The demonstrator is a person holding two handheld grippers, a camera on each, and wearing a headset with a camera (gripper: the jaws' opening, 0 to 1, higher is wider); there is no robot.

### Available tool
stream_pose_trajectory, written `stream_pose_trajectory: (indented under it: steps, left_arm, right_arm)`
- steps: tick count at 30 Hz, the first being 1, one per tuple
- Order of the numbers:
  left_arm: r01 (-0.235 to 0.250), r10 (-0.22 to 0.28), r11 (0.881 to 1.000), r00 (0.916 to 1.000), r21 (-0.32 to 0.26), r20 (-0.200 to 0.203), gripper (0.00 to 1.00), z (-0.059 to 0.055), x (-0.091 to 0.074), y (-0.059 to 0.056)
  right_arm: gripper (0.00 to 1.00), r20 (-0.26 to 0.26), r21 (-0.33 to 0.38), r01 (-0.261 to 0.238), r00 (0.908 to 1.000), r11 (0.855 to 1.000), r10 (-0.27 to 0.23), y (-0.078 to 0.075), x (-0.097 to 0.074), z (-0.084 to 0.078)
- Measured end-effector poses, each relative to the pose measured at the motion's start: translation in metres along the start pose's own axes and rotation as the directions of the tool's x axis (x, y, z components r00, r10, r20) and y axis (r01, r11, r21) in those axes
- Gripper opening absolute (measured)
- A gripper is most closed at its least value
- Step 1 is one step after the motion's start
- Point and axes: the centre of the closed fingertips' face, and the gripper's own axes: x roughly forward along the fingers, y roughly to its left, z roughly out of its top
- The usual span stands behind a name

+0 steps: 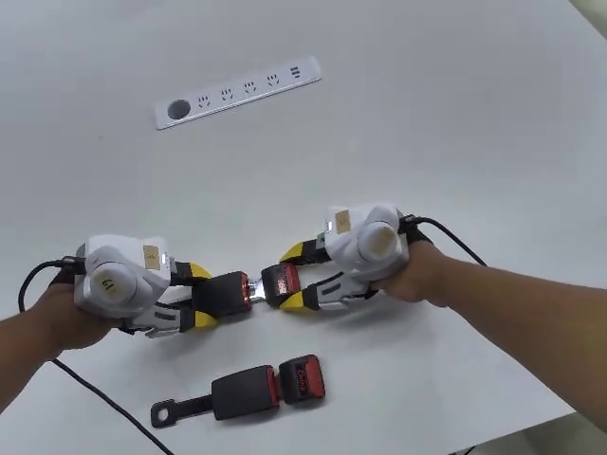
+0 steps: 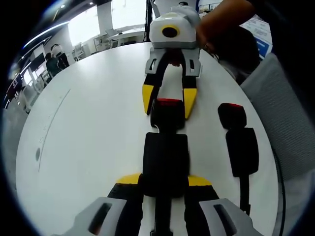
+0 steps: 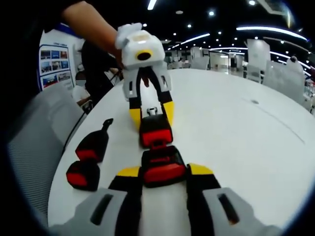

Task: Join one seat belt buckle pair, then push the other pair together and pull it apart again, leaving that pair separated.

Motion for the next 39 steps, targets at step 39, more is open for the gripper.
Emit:
stream_pose_trajectory:
  steps: [39]
  left_arm:
    - [0.006, -0.006, 1.000, 0.9994, 0.009, -0.034, 0.33, -0.001, 0.000, 0.000]
  right_arm:
    - [0.35, -0.135, -0.016, 0.027, 0.9904, 1.000, -0.029, -0.004, 0.016, 0.009]
